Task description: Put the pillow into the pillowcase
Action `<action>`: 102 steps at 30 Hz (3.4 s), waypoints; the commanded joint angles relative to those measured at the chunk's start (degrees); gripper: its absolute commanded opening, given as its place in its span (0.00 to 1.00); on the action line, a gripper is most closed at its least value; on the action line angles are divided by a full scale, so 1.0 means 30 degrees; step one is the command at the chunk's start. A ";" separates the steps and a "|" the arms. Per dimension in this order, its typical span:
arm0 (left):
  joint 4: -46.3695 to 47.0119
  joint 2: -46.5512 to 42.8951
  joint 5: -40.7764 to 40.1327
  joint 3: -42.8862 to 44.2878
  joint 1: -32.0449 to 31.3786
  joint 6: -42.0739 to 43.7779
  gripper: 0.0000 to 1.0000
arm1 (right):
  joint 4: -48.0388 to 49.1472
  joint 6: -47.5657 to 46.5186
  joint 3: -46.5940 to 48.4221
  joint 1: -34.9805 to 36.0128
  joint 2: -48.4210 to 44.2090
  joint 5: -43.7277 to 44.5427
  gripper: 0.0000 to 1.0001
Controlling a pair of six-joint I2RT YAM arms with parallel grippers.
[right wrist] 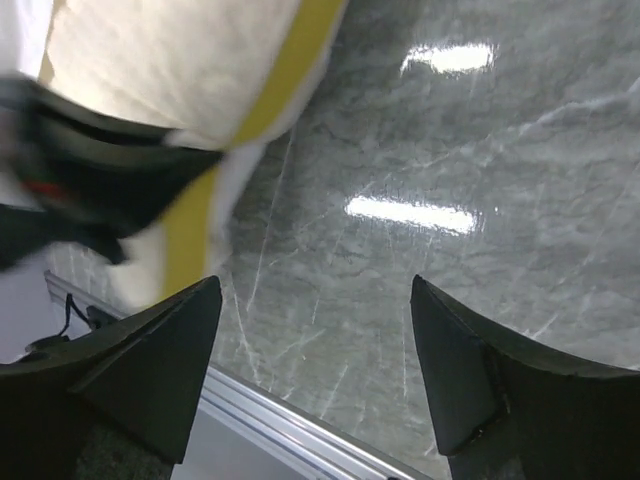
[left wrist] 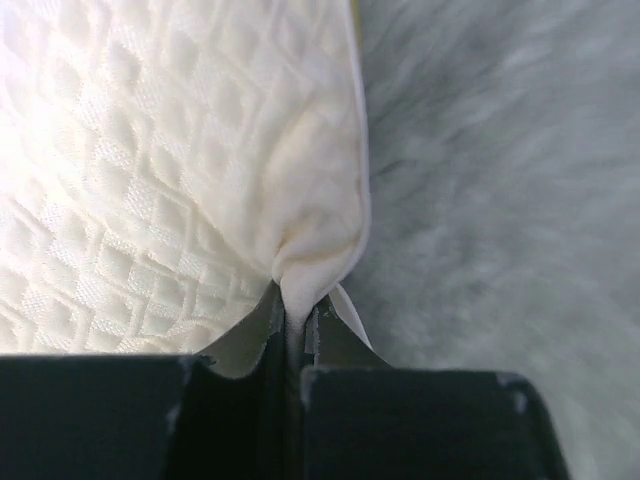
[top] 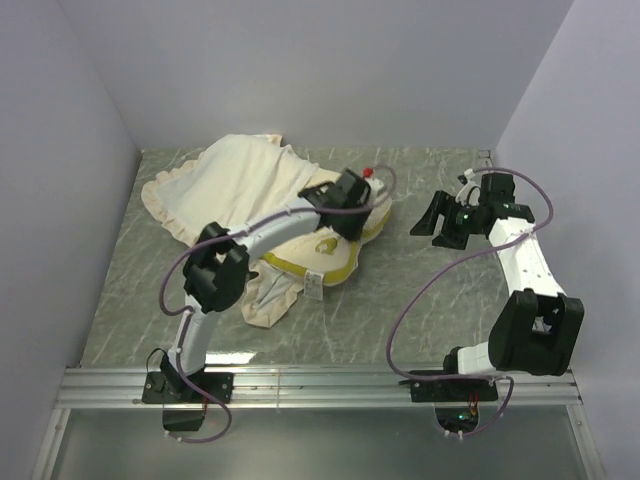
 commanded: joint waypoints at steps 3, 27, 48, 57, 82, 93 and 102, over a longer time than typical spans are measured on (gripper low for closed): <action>-0.2101 -0.3060 1.0577 0.3661 0.3723 -0.0737 0.00 | 0.3388 0.1834 -0.2087 0.0089 0.0677 -0.1410 0.79; 0.6365 -0.5346 2.0311 -0.1785 0.8883 -0.8324 0.00 | 1.3588 1.1853 0.2094 0.8819 1.2541 0.3447 0.70; 0.2473 -0.6547 1.5111 -0.4333 1.0437 -0.3704 0.00 | 0.9286 0.8610 -0.0389 0.4930 0.6254 0.4652 0.00; 0.0686 -0.5467 1.1322 -0.6621 0.7978 -0.0125 0.00 | 0.7994 0.6583 -0.1070 0.2432 0.4541 0.3418 0.00; -0.0867 -0.2770 1.3778 -0.8320 0.6247 0.2628 0.08 | 0.8463 0.7521 0.2997 0.2842 1.1223 0.3621 0.73; -0.1281 -0.4727 1.3897 -0.8114 0.5602 0.2573 0.39 | 0.1671 0.3046 0.7898 0.4806 1.5387 0.1928 0.00; -0.0018 -1.1264 0.9477 -0.7713 0.6187 0.2891 0.77 | 0.0757 -0.0266 0.3857 0.2733 1.0000 0.2276 0.00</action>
